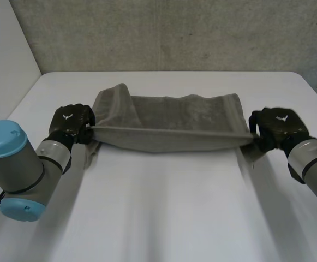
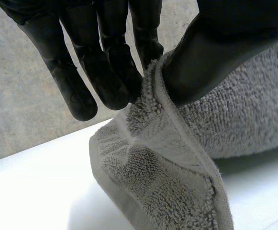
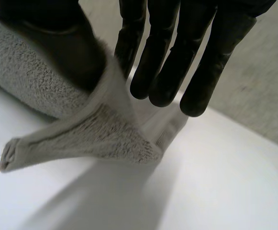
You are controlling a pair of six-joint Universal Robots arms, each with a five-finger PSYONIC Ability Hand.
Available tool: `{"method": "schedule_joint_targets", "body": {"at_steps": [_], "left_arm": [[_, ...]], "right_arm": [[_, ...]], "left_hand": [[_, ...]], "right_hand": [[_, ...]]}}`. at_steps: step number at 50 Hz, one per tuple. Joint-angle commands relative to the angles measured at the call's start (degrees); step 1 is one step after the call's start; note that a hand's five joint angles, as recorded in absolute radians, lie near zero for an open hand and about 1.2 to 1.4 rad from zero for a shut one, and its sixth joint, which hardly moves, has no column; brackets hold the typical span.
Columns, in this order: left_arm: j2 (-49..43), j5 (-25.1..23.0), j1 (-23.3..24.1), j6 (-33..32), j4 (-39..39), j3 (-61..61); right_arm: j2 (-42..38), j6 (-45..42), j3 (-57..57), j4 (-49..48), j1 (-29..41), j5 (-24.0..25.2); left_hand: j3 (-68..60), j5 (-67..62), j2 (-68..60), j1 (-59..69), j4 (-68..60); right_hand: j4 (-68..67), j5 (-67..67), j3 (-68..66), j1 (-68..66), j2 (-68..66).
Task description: Fold the towel.
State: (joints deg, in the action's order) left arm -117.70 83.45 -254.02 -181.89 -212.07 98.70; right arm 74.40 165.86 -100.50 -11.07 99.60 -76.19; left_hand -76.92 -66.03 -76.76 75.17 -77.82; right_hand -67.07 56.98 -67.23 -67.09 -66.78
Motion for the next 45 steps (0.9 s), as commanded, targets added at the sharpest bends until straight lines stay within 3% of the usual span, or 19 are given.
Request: {"method": "schedule_joint_targets", "body": {"at_steps": [1,9,19,30,31,32,33,41,44,45], "left_arm": [[-0.6,-0.04,0.1,-0.31,-0.19,0.18],[-1.21,0.04,0.02,-0.4,-0.19,-0.26],[-1.3,0.66,0.01,-0.4,-0.19,-0.7],[-1.48,7.69,-0.07,-0.4,-0.1,-2.2],[-1.48,7.78,-0.07,-0.4,-0.1,-2.2],[-1.48,7.78,-0.07,-0.4,-0.1,-2.2],[-1.48,7.78,-0.07,-0.31,-0.01,-2.2],[-2.18,7.6,-0.07,-0.49,-0.1,-1.67],[-3.15,7.6,0.01,-0.49,-0.1,-1.84],[-3.58,7.6,0.01,-0.58,-0.19,-1.93]], "right_arm": [[-5.58,-5.72,1.72,4.74,-0.02,-0.71],[-7.16,-1.5,1.72,3.96,0.07,-1.32],[-9.09,-1.5,2.51,3.78,-0.55,-1.94],[-8.3,-1.06,2.94,4.13,-0.72,-2.91],[-8.13,-0.89,2.94,4.31,-0.72,-2.73],[-8.13,-0.89,2.94,4.31,-0.72,-2.73],[-8.04,-0.8,2.94,4.39,-0.72,-2.38],[-6.02,-0.71,2.07,3.78,-0.46,-1.41],[-4.71,-0.28,1.1,2.56,-0.55,-1.59],[-4.7,-0.27,1.1,2.55,-0.55,-1.59]], "left_hand": [[-3.08,-3.97,-3.24,4.83,-2.18],[-2.6,-3.49,-2.75,4.35,-1.7],[-2.77,-3.66,-2.92,4.51,-1.87],[-3.08,-3.97,-3.24,4.83,-2.18],[-3.08,-3.97,-3.24,4.83,-2.18],[-3.08,-3.97,-3.24,4.83,-2.18],[-3.08,-3.97,-3.24,4.83,-2.18],[0.77,-0.12,0.61,0.98,1.66],[11.2,10.3,11.04,-9.45,12.09],[21.02,20.13,20.87,-19.27,21.92]], "right_hand": [[14.75,-14.66,14.91,14.77,14.47],[25.5,-25.41,25.66,25.52,25.21],[26.54,-26.45,26.7,26.56,26.25],[24.86,-24.77,25.02,24.88,24.57],[14.2,-14.11,14.36,14.22,13.91],[14.09,-14.0,14.25,14.11,13.8],[-11.72,11.81,-11.56,-11.7,-12.01],[-12.93,13.02,-12.77,-12.91,-13.22],[-12.93,13.02,-12.77,-12.91,-13.22],[-12.93,13.02,-12.77,-12.91,-13.22]]}}
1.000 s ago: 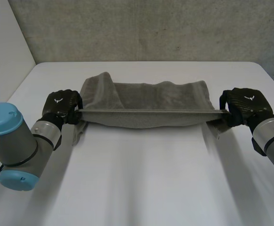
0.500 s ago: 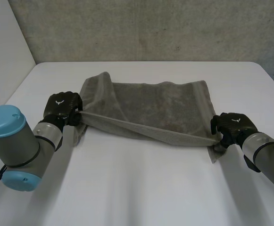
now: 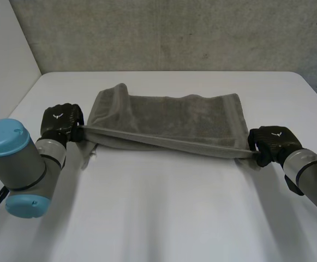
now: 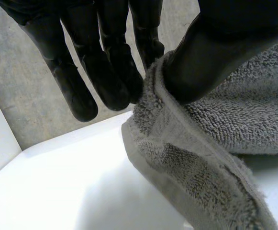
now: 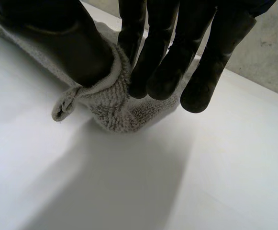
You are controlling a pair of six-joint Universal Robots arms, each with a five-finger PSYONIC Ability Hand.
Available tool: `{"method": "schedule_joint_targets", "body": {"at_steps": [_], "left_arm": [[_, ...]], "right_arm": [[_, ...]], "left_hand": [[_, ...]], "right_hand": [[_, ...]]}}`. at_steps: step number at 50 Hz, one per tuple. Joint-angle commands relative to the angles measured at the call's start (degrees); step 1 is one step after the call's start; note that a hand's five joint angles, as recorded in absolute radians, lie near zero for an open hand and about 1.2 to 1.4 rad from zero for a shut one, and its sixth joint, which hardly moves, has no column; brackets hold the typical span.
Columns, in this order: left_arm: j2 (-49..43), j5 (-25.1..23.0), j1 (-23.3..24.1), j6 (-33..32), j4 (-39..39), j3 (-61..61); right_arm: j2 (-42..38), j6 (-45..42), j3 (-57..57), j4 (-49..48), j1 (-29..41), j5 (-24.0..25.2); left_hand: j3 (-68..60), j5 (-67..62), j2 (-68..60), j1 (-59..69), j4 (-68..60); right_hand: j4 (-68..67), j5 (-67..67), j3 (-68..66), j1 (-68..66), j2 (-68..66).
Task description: Fold the towel.
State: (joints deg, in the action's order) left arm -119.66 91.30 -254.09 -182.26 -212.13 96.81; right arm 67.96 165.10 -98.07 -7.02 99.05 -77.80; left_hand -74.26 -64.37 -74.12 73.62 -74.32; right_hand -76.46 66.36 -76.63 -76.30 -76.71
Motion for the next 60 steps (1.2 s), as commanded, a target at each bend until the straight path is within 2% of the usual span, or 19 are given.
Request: {"method": "schedule_joint_targets", "body": {"at_steps": [1,3,8,16,29,37,42,51,53,58,60], "left_arm": [[-1.63,-0.25,0.08,-0.2,-0.13,-0.04],[-2.94,0.1,0.17,-0.37,-0.21,-0.3],[-4.79,0.72,0.17,-0.29,-0.21,-1.97],[-7.78,3.18,0.17,-0.2,-0.13,-4.87],[-7.78,3.53,1.66,0.33,0.84,-4.26],[-8.57,3.36,4.21,0.07,2.68,-4.43],[-8.75,3.36,4.21,0.07,2.95,-4.87],[-7.34,3.36,4.21,0.07,3.12,-4.43],[-5.51,3.18,4.21,0.24,3.21,-4.17],[-0.51,2.57,4.21,0.24,3.82,-2.68],[1.86,2.04,4.21,0.07,4.18,-2.07]], "right_arm": [[2.7,1.44,-1.68,-2.47,0.0,0.02],[3.59,2.59,-1.95,-3.27,-0.17,0.02],[4.81,6.19,-2.03,-4.15,-2.45,0.2],[6.05,6.28,-2.03,-4.15,-3.07,0.2],[6.05,6.37,-2.21,-4.15,-2.9,0.2],[6.31,6.46,-1.86,-4.15,-3.95,0.02],[8.07,6.55,-1.59,-4.06,-5.8,-0.07],[11.58,10.5,-1.15,-3.62,-7.91,0.46],[12.02,10.68,-1.07,-3.53,-7.91,0.72],[13.96,10.68,-0.54,-3.09,-7.64,2.75],[15.79,9.8,1.21,-0.3,-7.64,5.19]], "left_hand": [[18.46,18.57,18.32,-17.82,18.52],[44.58,44.68,44.44,-43.94,44.64],[53.25,53.36,53.12,-52.61,53.32],[54.96,55.07,54.83,-54.32,55.03],[53.79,53.89,53.65,-53.14,53.85],[44.2,44.3,44.06,-43.56,44.26],[25.9,26.01,25.77,-25.26,25.97],[12.07,12.18,11.93,-11.43,12.13],[-5.64,-5.53,-5.77,6.28,-5.57],[-5.74,-5.63,-5.88,6.38,-5.68],[-5.74,-5.63,-5.88,6.38,-5.68]], "right_hand": [[-3.54,3.64,-3.37,-3.7,-3.29],[-3.54,3.64,-3.37,-3.7,-3.29],[-3.54,3.64,-3.37,-3.7,-3.29],[-3.54,3.64,-3.37,-3.7,-3.29],[-3.54,3.64,-3.37,-3.7,-3.29],[-3.54,3.64,-3.37,-3.7,-3.29],[-3.54,3.64,-3.37,-3.7,-3.29],[-3.54,3.64,-3.37,-3.7,-3.29],[-3.54,3.64,-3.37,-3.7,-3.29],[-3.54,3.64,-3.37,-3.7,-3.29],[-3.54,3.64,-3.37,-3.7,-3.29]]}}
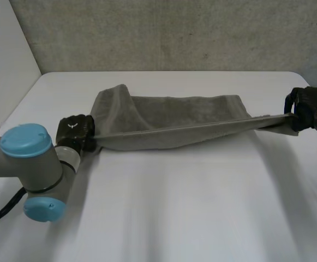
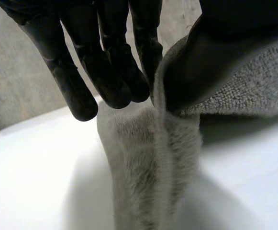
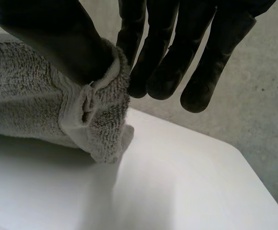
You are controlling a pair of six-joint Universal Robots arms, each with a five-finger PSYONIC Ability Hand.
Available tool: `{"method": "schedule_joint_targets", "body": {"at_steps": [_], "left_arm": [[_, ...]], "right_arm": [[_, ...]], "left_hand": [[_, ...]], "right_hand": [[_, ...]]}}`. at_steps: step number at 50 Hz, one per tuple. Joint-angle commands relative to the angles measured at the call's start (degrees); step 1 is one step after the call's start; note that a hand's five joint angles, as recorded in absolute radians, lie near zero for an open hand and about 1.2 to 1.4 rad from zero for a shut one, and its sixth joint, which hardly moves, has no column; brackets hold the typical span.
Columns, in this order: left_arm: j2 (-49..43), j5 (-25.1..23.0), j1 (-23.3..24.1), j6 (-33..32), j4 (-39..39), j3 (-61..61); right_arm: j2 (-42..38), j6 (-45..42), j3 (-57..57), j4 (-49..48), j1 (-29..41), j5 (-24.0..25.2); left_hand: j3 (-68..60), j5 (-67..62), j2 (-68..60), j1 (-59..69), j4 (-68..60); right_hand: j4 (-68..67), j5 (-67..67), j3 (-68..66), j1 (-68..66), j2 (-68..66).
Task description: Fold the towel.
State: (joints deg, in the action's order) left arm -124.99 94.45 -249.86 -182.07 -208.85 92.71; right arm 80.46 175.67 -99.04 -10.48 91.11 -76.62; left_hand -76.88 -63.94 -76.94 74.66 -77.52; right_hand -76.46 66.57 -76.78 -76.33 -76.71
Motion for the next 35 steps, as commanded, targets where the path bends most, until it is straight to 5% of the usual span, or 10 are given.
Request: {"method": "schedule_joint_targets", "body": {"at_steps": [1,8,16,21,26,35], "left_arm": [[9.65,-1.98,-0.01,-0.39,1.51,2.39],[19.05,-7.17,-0.88,-0.66,10.71,0.73],[29.88,-9.37,-2.11,-0.66,26.71,-8.66],[31.3,-9.46,-3.53,-0.66,33.77,-15.1],[27.61,-9.37,-5.2,-0.74,37.73,-20.55],[1.38,-9.11,-5.37,-5.39,38.17,-36.51]], "right_arm": [[3.3,-0.77,2.19,3.18,0.29,4.02],[6.11,-8.47,16.04,22.3,0.12,12.1],[4.36,-28.76,33.1,45.6,0.56,13.61],[0.68,-34.6,40.93,49.68,1.61,12.47],[-5.38,-35.83,46.38,49.59,4.85,8.35],[-24.88,-43.92,59.73,43.64,11.98,-0.8]], "left_hand": [[-3.12,-6.06,-3.06,5.34,-2.48],[-3.12,-6.06,-3.06,5.34,-2.48],[-3.12,-6.06,-3.06,5.34,-2.48],[-3.12,-6.06,-3.06,5.34,-2.48],[-3.12,-6.06,-3.06,5.34,-2.48],[-3.12,-6.06,-3.06,5.34,-2.48]], "right_hand": [[-3.54,3.43,-3.22,-3.67,-3.29],[-3.54,3.43,-3.22,-3.67,-3.29],[-3.54,3.43,-3.22,-3.67,-3.29],[-3.54,3.43,-3.22,-3.67,-3.29],[-3.54,3.43,-3.22,-3.67,-3.29],[-3.54,3.43,-3.22,-3.67,-3.29]]}}
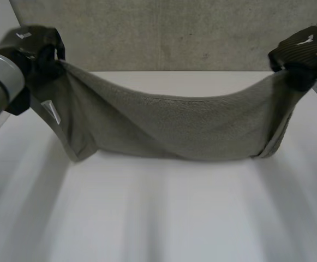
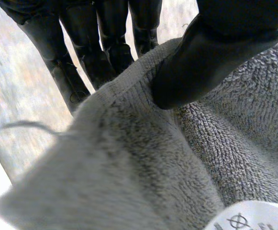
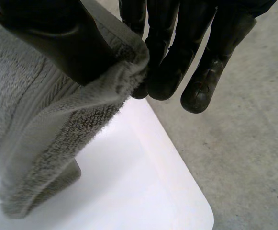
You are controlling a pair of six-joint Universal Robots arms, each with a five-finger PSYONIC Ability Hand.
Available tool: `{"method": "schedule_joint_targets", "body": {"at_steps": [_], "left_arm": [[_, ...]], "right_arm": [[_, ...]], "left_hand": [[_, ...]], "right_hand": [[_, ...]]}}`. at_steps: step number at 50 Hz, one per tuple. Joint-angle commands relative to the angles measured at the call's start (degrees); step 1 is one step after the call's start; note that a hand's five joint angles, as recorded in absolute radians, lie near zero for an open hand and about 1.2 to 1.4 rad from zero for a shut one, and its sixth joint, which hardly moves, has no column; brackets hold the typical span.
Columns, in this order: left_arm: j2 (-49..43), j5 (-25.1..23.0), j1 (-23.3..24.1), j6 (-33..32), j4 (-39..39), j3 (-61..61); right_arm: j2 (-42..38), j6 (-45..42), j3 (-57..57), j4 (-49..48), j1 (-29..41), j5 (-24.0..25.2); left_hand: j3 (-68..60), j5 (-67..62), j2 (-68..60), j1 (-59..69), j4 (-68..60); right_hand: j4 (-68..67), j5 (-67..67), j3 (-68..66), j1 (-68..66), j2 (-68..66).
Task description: Fold the towel.
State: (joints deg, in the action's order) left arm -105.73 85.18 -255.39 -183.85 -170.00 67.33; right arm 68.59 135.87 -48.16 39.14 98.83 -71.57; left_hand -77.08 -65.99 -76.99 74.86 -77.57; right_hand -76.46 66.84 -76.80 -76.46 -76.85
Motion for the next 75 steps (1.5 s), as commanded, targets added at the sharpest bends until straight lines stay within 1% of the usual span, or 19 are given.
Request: {"method": "schedule_joint_targets", "body": {"at_steps": [1,4,9,14,18,23,31,33,35,38,44,48,59,60,61,62,63,64,75], "left_arm": [[-17.93,0.16,0.16,-3.62,-0.69,-11.16],[-24.87,0.52,0.69,-4.41,-2.53,-20.66],[-27.86,1.57,1.56,-3.36,-9.65,-34.37],[-22.43,3.32,3.15,-0.11,-27.71,-38.33],[-20.22,3.68,3.06,0.07,-33.54,-36.05],[-19.69,3.24,3.15,-0.11,-33.03,-28.92],[-19.51,2.8,2.18,-0.28,-31.71,-8.26],[-19.43,2.71,2.09,-0.28,-31.89,-3.52],[-19.43,1.4,2.09,-0.37,-32.15,5.23],[-19.51,0.43,2.09,-0.72,-32.42,9.84],[-19.43,-1.07,1.74,-7.29,-34.17,20.37],[-19.34,-0.98,0.6,-11.26,-37.07,24.07],[-20.22,-0.54,-0.37,-11.62,-42.79,25.31],[-20.56,-0.54,-0.37,-11.79,-44.01,25.31],[-21.09,-0.54,-0.37,-12.06,-45.24,25.31],[-21.1,-0.54,-0.37,-12.06,-45.25,25.31],[-21.79,-0.19,-0.37,-12.15,-46.47,25.22],[-22.41,-0.01,-0.37,-12.23,-47.0,24.88],[-24.35,2.1,-1.16,-12.32,-47.89,23.56]], "right_arm": [[-15.48,-4.03,11.65,-9.92,4.87,-6.99],[-17.87,-3.94,15.02,-15.4,5.58,-8.41],[-19.11,-2.9,25.72,-38.2,6.54,-13.5],[-15.25,2.71,25.58,-48.17,6.55,-13.34],[-13.83,5.99,23.11,-48.72,6.11,-12.45],[-12.34,6.96,14.85,-45.99,6.2,-10.96],[-8.38,7.04,-7.48,-43.79,5.14,-8.5],[-7.16,7.04,-16.66,-43.88,4.35,-6.75],[-6.89,6.96,-20.8,-43.97,4.09,-5.61],[-6.71,6.69,-28.18,-44.06,4.0,-3.41],[-7.32,6.78,-38.04,-45.81,3.91,-1.82],[-7.59,6.87,-41.32,-48.19,3.73,-2.0],[-5.48,7.83,-44.13,-53.55,1.54,-2.52],[-5.48,8.44,-44.04,-53.55,1.45,-2.52],[-5.48,8.45,-44.04,-53.55,1.45,-2.52],[-5.48,9.23,-43.87,-53.64,1.45,-2.44],[-5.48,10.11,-43.78,-53.64,1.36,-2.43],[-5.48,10.12,-43.78,-53.64,1.36,-2.43],[-5.66,12.4,-44.22,-53.64,1.19,-2.52]], "left_hand": [[-2.92,-4.01,-3.01,5.14,-2.43],[-2.92,-4.01,-3.01,5.14,-2.43],[-2.92,-4.01,-3.01,5.14,-2.43],[-2.92,-4.01,-3.01,5.14,-2.43],[-2.92,-4.01,-3.01,5.14,-2.43],[-2.92,-4.01,-3.01,5.14,-2.43],[-2.92,-4.01,-3.01,5.14,-2.43],[-2.92,-4.01,-3.01,5.14,-2.43],[-2.92,-4.01,-3.01,5.14,-2.43],[-2.92,-4.01,-3.01,5.14,-2.43],[-2.92,-4.01,-3.01,5.14,-2.43],[-2.92,-4.01,-3.01,5.14,-2.43],[-2.92,-4.01,-3.01,5.14,-2.43],[5.21,4.13,5.13,-3.0,5.71],[21.78,20.7,21.7,-19.57,22.28],[21.95,20.86,21.86,-19.73,22.44],[36.1,35.02,36.02,-33.89,36.6],[38.91,37.83,38.83,-36.69,39.4],[39.78,38.7,39.7,-37.56,40.27]], "right_hand": [[-3.54,3.16,-3.2,-3.54,-3.15],[-3.54,3.16,-3.2,-3.54,-3.15],[-3.54,3.16,-3.2,-3.54,-3.15],[-3.54,3.16,-3.2,-3.54,-3.15],[-3.54,3.16,-3.2,-3.54,-3.15],[-3.54,3.16,-3.2,-3.54,-3.15],[-3.54,3.16,-3.2,-3.54,-3.15],[-3.54,3.16,-3.2,-3.54,-3.15],[-3.54,3.16,-3.2,-3.54,-3.15],[-3.54,3.16,-3.2,-3.54,-3.15],[-3.54,3.16,-3.2,-3.54,-3.15],[-3.54,3.16,-3.2,-3.54,-3.15],[-3.54,3.16,-3.2,-3.54,-3.15],[-3.54,3.16,-3.2,-3.54,-3.15],[-3.54,3.16,-3.2,-3.54,-3.15],[-3.54,3.16,-3.2,-3.54,-3.15],[-3.54,3.16,-3.2,-3.54,-3.15],[-3.54,3.16,-3.2,-3.54,-3.15],[-3.54,3.16,-3.2,-3.54,-3.15]]}}
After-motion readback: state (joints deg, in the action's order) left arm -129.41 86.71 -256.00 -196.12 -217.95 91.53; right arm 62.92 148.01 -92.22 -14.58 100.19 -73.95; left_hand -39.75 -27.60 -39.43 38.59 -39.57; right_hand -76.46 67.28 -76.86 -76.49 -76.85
